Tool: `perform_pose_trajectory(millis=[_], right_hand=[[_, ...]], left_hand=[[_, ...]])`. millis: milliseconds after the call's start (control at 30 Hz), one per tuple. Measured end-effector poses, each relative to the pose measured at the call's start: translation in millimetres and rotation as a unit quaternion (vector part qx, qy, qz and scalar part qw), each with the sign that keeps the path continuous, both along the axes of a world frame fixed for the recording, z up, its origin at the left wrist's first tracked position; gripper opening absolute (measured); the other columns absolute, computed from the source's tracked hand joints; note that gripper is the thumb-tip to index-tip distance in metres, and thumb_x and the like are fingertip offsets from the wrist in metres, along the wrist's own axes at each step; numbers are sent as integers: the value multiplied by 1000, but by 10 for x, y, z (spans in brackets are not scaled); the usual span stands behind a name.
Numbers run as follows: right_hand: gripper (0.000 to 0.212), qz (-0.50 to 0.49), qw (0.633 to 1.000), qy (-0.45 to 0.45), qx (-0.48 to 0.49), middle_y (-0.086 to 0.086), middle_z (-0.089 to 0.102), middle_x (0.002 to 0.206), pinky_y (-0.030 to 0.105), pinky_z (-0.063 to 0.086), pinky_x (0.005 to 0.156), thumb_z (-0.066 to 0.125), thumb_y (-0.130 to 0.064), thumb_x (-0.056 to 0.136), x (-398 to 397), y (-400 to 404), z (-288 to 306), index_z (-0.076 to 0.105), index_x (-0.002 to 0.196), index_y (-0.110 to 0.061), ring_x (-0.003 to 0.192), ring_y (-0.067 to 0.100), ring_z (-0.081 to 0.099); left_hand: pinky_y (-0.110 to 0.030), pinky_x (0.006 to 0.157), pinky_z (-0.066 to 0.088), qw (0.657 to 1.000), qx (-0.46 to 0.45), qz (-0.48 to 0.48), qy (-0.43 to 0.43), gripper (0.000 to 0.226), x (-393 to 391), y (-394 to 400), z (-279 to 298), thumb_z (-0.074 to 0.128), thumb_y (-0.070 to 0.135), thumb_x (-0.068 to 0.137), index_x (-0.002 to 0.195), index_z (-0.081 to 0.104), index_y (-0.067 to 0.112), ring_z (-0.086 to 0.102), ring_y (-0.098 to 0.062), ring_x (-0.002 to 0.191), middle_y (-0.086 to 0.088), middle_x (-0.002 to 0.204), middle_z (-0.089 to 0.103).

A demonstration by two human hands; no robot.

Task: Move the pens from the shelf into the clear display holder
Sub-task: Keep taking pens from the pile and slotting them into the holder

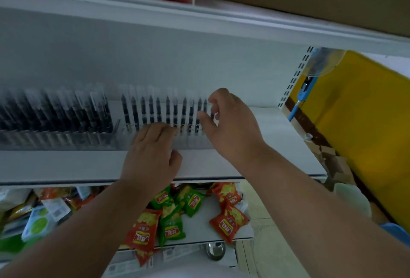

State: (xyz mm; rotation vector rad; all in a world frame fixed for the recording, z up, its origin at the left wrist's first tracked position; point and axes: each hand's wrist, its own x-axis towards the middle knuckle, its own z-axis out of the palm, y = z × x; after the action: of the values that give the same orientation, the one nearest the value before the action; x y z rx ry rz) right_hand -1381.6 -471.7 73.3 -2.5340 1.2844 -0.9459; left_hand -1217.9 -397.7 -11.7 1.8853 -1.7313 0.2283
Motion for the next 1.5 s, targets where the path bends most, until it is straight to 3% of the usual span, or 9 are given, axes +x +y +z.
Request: perform_pose_trajectory(millis=[233, 500, 700, 1000, 1200, 1500], right_hand=[[27, 125, 989, 40, -62, 11, 57, 102, 42, 48, 77, 64, -29, 90, 551, 339, 48, 58, 108, -10, 90, 30, 56], [32, 249, 964, 76, -43, 7, 51, 116, 44, 43, 91, 54, -38, 97, 1548, 1032, 192, 53, 121, -16, 104, 26, 50], [33, 284, 953, 82, -64, 5, 55, 108, 43, 46, 86, 57, -42, 92, 2406, 1812, 271, 56, 114, -17, 100, 25, 52], [37, 308, 948, 77, -25, 2, 53, 119, 42, 44, 91, 54, -46, 93, 4012, 3078, 402, 52, 120, -22, 109, 24, 49], [36, 308, 947, 85, -29, -2, 52, 117, 41, 44, 92, 53, -49, 93, 4686, 3258, 460, 51, 120, -26, 107, 20, 47], [34, 327, 940, 94, -1, 0, 55, 115, 42, 46, 92, 56, -48, 91, 5968, 2914, 308, 53, 114, -24, 107, 22, 51]], left_hand=[[-45, 91, 45, 989, 46, 133, -48, 46, 397, 695, 104, 42, 39, 83, 115, 64, 15, 51, -30, 108, -6, 112, 59], [-48, 94, 47, 962, 77, 259, -37, 47, 1156, 1785, 105, 39, 45, 84, 116, 64, 21, 51, -28, 113, -2, 116, 59], [-46, 90, 47, 945, 64, 319, -42, 44, 1851, 2623, 69, 45, 44, 82, 111, 67, 21, 52, -29, 109, -4, 113, 62], [-45, 88, 46, 924, 80, 372, -36, 37, 3289, 4117, 122, 47, 43, 80, 103, 68, 23, 55, -27, 105, 1, 104, 62], [-44, 89, 45, 923, 69, 379, -17, 39, 4004, 4272, 137, 43, 45, 82, 104, 68, 25, 55, -25, 105, 4, 104, 62], [-41, 90, 44, 918, 72, 390, 4, 41, 5081, 4055, 218, 39, 48, 85, 110, 65, 28, 53, -23, 107, 4, 109, 61]])
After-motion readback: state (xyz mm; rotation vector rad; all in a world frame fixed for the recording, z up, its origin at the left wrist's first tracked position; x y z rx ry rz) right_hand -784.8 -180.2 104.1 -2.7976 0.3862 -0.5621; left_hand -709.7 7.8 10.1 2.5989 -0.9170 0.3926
